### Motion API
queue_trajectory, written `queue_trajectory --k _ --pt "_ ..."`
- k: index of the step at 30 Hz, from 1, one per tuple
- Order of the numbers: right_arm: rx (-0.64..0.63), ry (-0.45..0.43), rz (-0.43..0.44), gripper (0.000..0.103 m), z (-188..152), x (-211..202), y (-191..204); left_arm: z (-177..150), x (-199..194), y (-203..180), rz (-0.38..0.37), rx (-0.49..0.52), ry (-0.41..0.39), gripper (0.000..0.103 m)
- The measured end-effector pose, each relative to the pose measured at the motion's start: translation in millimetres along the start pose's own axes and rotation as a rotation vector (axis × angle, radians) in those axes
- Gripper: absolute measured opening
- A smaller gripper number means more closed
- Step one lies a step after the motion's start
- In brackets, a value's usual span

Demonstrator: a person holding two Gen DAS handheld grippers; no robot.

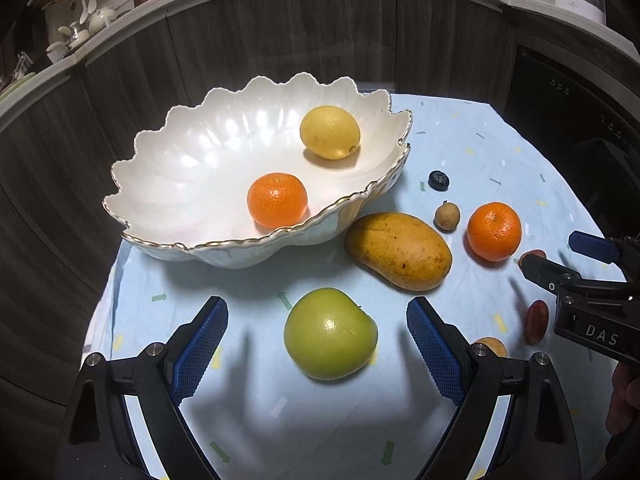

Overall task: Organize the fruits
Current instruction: 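Grasp the green apple with the left tool while the right tool grasps a red date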

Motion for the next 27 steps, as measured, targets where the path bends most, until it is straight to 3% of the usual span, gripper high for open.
queue_trajectory --k 7,9,16,23,27 --pt "0.016 0.007 0.003 0.073 -2 8 -1 -1 7 1 0.010 -0.010 -0.003 0.090" --pt "0.018 0.010 0.004 0.072 -3 10 -2 -1 9 0 0.008 -0.011 0.002 0.083" --pt "0.025 0.017 0.005 0.064 -2 17 -3 -4 15 -1 0.007 -0.014 0.017 0.077" --pt "0.013 0.009 -0.002 0.056 1 18 -2 -6 21 -1 -0.007 -0.024 0.035 0.064" --pt "-0.001 0.004 -0.003 0.046 2 18 0 -7 21 -2 -0.014 -0.023 0.037 0.056"
Point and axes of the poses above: each gripper's, at about its wrist camera, not at the fingertips, and x roughly the way its jaws point, y to its left, z to its top, the point moved 6 cm from there along x, roughly the way its jaws point, and after that the axes turned 8 degrees about x, right-handed, at the moved point
